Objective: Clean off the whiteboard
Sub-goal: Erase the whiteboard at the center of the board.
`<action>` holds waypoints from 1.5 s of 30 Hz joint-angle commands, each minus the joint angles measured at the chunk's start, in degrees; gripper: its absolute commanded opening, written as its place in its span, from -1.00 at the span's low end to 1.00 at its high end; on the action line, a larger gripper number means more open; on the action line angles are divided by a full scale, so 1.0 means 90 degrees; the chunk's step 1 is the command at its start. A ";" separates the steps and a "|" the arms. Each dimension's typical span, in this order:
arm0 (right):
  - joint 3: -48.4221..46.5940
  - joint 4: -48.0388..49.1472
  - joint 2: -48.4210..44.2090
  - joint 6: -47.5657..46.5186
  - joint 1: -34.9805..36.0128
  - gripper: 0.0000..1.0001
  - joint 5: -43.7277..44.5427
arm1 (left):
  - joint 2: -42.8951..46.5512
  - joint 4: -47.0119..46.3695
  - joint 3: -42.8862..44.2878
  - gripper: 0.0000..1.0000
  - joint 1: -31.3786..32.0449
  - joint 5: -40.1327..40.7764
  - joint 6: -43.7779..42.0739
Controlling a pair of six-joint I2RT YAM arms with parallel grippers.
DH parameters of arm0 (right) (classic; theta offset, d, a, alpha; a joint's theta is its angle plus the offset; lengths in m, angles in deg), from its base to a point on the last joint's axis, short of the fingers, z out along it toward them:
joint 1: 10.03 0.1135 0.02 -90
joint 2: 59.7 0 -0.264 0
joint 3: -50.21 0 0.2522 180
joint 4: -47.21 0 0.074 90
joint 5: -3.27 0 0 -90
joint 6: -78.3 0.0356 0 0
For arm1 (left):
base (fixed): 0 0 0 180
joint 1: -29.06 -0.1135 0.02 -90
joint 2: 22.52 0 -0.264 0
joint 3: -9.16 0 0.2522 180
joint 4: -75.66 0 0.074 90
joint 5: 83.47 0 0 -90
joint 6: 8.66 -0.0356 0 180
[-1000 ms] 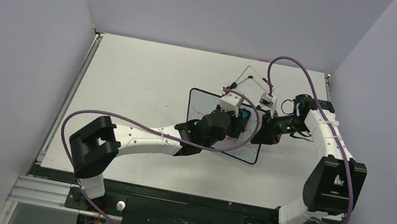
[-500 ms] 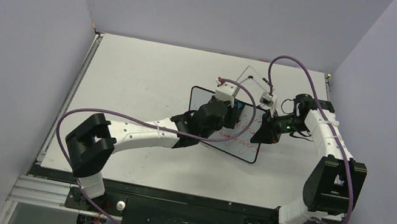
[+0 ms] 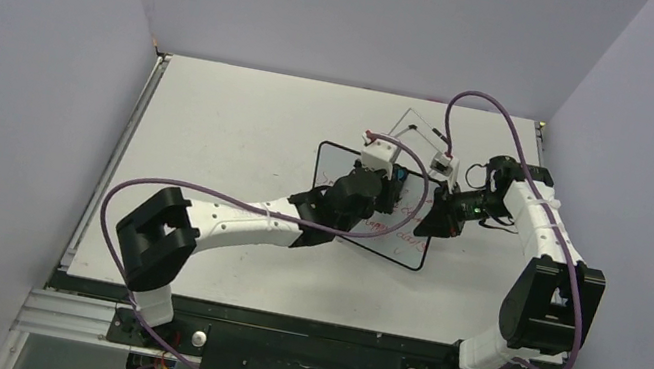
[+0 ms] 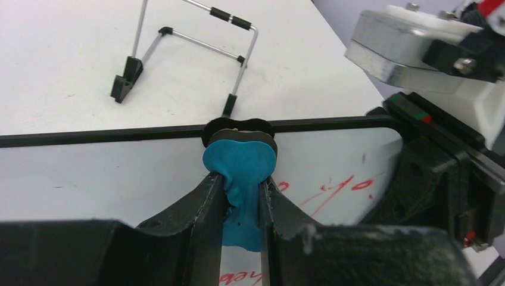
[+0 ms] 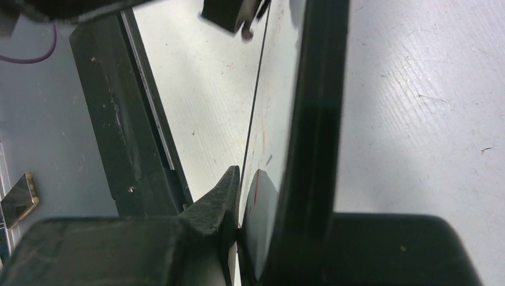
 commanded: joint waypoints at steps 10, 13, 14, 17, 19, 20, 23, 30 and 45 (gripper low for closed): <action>-0.0072 -0.0696 -0.0090 -0.0730 0.0347 -1.00 -0.0032 | -0.0556 -0.0581 -0.0158 -1.00 0.0837 -0.0364 0.0479; -0.0074 -0.0698 -0.0098 -0.0730 0.0348 -1.00 -0.0034 | -0.0449 -0.0362 -0.0279 -1.00 0.0819 -0.0041 0.0446; -0.0076 -0.0704 -0.0109 -0.0730 0.0348 -1.00 -0.0042 | -0.0354 -0.0331 -0.0340 -1.00 0.0730 0.0122 0.0449; -0.0077 -0.0705 -0.0115 -0.0735 0.0343 -1.00 -0.0042 | -0.0099 -0.0210 -0.0677 -1.00 0.0372 0.0387 0.0497; -0.0086 -0.0722 -0.0116 -0.0752 0.0347 -1.00 -0.0045 | 0.0112 -0.0135 -0.0861 -1.00 0.0038 0.0513 0.0518; -0.0088 -0.0737 -0.0126 -0.0756 0.0347 -1.00 -0.0055 | 0.0231 -0.0106 -0.0914 -1.00 -0.0175 0.0610 0.0515; -0.0092 -0.0749 -0.0141 -0.0766 0.0348 -1.00 -0.0053 | 0.0417 0.0032 -0.1124 -1.00 -0.0503 0.0747 0.0456; -0.0091 -0.0758 -0.0126 -0.0780 0.0345 -1.00 -0.0057 | 0.0640 -0.0118 -0.1497 -1.00 -0.0811 0.0961 0.0540; -0.0092 -0.0761 -0.0085 -0.0789 0.0348 -1.00 -0.0044 | -0.0441 -0.1080 -0.0062 -1.00 0.0530 -0.0729 0.0242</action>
